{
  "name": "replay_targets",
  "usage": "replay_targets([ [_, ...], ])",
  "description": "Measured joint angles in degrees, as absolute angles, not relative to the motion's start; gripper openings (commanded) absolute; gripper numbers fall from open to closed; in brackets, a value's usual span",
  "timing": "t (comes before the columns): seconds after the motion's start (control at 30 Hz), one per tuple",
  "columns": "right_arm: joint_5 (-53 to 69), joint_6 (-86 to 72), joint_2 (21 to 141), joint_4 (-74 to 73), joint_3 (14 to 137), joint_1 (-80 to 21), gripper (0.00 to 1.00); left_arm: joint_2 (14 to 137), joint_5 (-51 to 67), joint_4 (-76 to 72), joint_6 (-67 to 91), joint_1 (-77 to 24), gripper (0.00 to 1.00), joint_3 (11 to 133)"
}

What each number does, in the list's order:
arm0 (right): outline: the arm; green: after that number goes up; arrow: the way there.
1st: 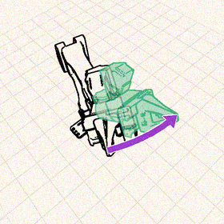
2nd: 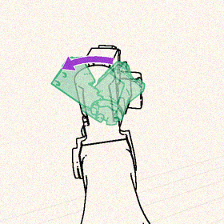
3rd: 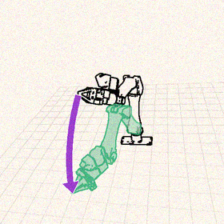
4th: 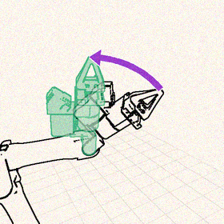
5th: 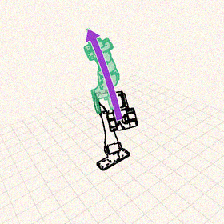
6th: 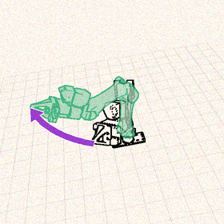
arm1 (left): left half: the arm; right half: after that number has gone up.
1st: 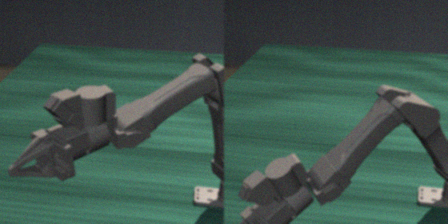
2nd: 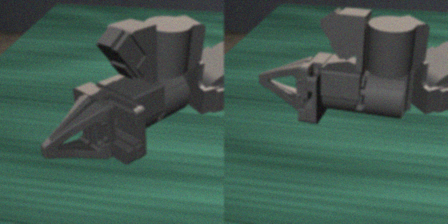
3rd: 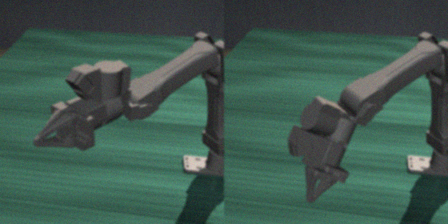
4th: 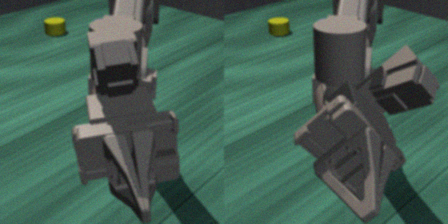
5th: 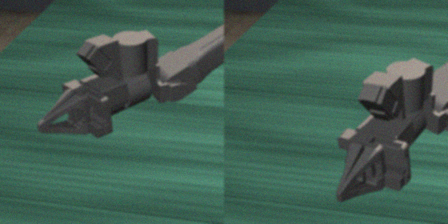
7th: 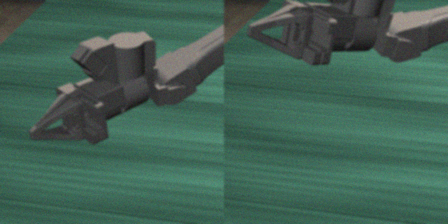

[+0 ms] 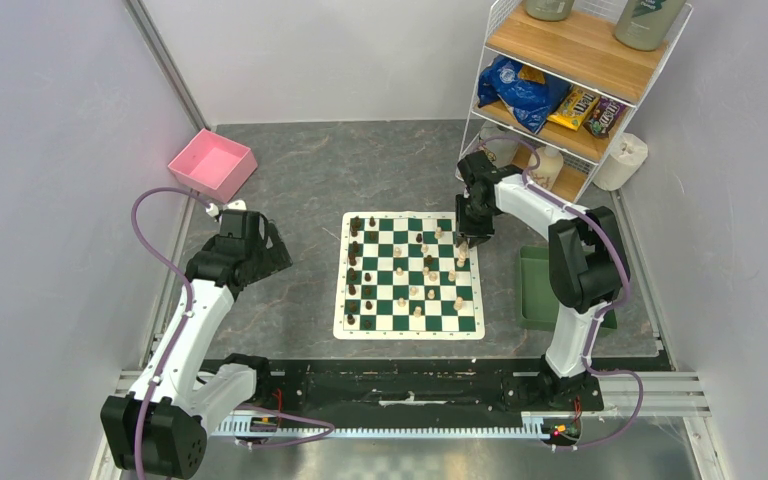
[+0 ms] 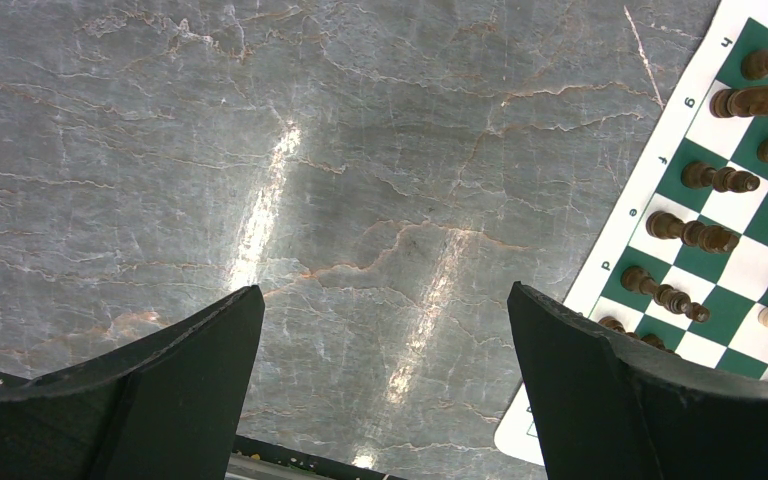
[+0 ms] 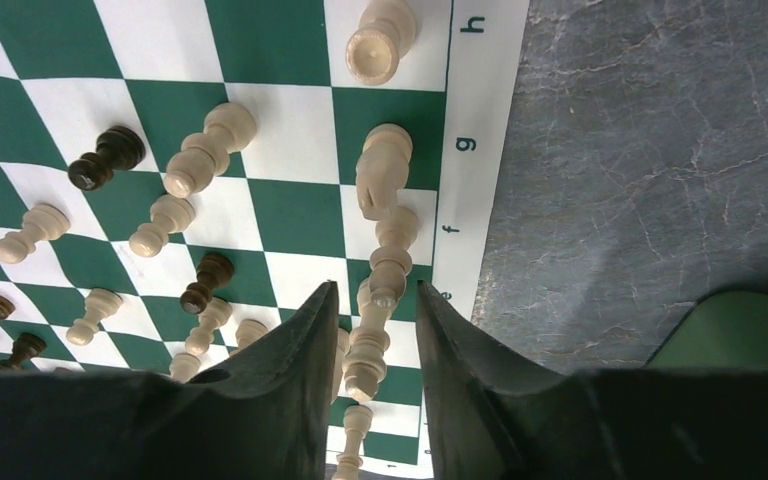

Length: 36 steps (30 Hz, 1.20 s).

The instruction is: Set up the chess pieces on the board

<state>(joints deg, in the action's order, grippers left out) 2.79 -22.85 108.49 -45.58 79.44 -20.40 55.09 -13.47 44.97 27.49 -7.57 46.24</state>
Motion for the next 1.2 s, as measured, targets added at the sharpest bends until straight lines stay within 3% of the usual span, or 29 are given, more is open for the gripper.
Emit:
replay_targets([
  [0.27,2.46,-22.63,104.95,-46.22,79.94,-20.4,0.53,55.07,-13.47,44.99,27.49,-7.57,1.0,46.24],
  [0.57,2.02,-22.85,100.07,-46.63,78.87,-20.86,0.54,55.07,-13.47,44.99,27.49,-7.57,1.0,46.24],
  [1.2,-0.05,-23.07,102.45,-47.4,76.29,-23.16,0.41,55.07,-13.5,44.97,27.49,-7.57,1.0,46.24],
])
